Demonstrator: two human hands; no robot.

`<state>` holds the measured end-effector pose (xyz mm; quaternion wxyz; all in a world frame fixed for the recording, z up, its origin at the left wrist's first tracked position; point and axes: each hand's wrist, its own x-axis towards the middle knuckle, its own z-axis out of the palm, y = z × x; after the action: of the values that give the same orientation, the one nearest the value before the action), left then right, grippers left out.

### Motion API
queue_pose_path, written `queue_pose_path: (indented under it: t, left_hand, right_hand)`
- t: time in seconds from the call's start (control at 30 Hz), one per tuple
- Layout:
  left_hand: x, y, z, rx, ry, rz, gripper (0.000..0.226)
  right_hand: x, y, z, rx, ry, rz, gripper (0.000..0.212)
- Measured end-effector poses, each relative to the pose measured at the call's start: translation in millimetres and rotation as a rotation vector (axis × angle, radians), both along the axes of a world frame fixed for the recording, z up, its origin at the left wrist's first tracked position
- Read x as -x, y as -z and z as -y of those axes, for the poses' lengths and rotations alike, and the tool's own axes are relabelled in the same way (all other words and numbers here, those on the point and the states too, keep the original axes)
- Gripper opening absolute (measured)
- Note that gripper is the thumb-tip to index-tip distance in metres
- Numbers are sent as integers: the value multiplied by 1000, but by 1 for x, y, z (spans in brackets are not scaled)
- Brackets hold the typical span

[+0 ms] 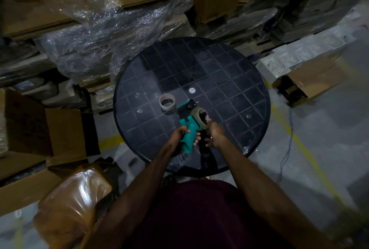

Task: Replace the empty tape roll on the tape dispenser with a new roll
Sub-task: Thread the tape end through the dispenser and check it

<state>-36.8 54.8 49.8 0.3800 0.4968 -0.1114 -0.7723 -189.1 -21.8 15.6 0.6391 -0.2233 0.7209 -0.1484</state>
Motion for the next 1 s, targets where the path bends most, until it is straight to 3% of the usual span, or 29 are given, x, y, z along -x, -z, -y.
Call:
queue_pose_path:
  t: [0.07, 0.17, 0.33, 0.4, 0.5, 0.6, 0.67, 0.77, 0.83, 1.0]
  left_hand:
    - [4, 3, 5, -21, -70, -27, 55]
    - [12, 8, 14, -37, -129, -61, 64]
    - [18, 7, 30, -38, -122, -82, 50]
    - [22, 10, 39, -47, -75, -14, 48]
    - [32, 12, 48, -73, -4, 139, 28]
    - [37, 18, 57, -41, 77, 411, 18]
    - [38, 24, 66, -8, 130, 495, 21]
    - [38, 53, 80, -12, 220, 596, 43]
    - [40, 72, 86, -19, 235, 614, 41]
    - [50, 55, 99, -54, 264, 749, 42]
  right_hand:
    - [0, 0, -5, -69, -46, 103, 71]
    - [-1, -14, -9, -85, -102, 262, 57]
    - [-6, -12, 0, 32, -105, 342, 45]
    - [-5, -7, 4, 58, -78, 353, 46]
    - [-5, -4, 11, 66, -77, 329, 41]
    - [0, 9, 24, 85, -50, 261, 31]
    - [5, 19, 34, 95, -46, 198, 43]
    - [9, 25, 50, 96, -70, 163, 42]
    - [11, 27, 62, 74, -101, 174, 36]
    - [14, 48, 91, 16, -181, 169, 34]
